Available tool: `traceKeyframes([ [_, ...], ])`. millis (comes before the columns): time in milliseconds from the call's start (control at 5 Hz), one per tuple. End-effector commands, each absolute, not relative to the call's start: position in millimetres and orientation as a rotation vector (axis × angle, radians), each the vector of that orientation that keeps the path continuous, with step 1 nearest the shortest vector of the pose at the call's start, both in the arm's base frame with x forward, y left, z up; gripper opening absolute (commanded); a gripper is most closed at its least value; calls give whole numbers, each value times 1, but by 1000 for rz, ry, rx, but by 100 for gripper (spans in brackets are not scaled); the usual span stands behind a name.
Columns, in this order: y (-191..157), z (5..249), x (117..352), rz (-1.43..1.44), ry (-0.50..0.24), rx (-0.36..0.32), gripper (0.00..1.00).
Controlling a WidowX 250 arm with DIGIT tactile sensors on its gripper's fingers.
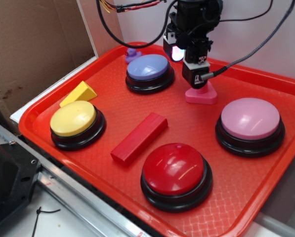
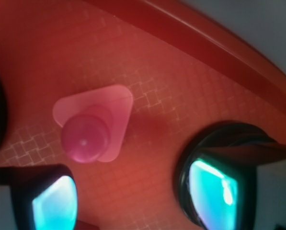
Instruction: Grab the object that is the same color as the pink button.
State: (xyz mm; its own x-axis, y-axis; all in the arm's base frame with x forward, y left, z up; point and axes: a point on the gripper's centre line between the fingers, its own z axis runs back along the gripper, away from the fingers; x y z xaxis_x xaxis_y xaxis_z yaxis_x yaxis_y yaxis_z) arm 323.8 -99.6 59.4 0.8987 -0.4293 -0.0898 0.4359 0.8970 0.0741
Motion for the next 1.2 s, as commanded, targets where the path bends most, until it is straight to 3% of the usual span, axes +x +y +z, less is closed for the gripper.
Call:
traceKeyframes([
  [0,-113,55,335,-482,45,95,100],
  [200,-113,53,336,-478,48,79,96],
  [400,-114,54,336,-462,27,68,0],
  [1000,-110,62,336,-422,-5,74,0],
])
